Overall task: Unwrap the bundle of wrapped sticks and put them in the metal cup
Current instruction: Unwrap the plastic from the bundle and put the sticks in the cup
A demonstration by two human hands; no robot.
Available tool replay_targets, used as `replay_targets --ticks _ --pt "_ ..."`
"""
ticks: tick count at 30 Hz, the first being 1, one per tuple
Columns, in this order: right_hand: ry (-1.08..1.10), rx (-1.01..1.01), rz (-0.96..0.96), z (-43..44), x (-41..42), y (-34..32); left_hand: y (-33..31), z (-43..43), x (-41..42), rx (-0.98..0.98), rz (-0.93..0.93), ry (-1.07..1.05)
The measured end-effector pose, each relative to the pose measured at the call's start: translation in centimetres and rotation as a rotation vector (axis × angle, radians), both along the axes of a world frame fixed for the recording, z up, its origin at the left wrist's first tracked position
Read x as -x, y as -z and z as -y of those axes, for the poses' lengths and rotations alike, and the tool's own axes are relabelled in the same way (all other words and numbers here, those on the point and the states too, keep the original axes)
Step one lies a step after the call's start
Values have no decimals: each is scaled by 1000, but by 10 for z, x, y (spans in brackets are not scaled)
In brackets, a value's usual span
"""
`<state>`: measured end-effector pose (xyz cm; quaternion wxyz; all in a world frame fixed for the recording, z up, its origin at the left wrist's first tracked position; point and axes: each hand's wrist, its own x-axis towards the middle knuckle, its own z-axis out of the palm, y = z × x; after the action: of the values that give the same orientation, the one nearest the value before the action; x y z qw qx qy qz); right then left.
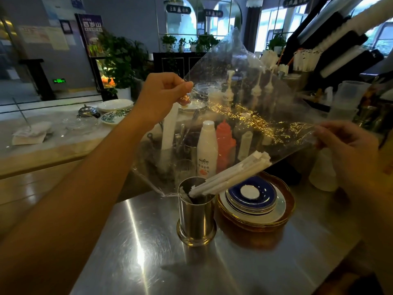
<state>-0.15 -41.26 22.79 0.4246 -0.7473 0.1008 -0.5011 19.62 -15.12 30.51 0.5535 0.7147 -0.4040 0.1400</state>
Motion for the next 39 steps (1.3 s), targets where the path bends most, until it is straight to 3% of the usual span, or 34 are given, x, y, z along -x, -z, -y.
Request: replay_targets --ticks 7,11,16,21,34,39 --pt "-30 -61 33 5 -2 4 1 3 2 2 5 -15" --pt "-132 -208 38 7 -4 12 1 4 3 -12 15 -14" --pt "-389 -420 -142 -2 -7 41 3 2 2 -6 4 -21" --pt "-498 -402 -233 -19 -15 50 5 -2 2 -17 -5 -28" --pt "-436 -477 -180 -17 -31 55 25 -31 -5 -266 -142 -65" --pt "-436 -482 -169 -20 -35 47 33 -40 -4 -224 -88 -115"
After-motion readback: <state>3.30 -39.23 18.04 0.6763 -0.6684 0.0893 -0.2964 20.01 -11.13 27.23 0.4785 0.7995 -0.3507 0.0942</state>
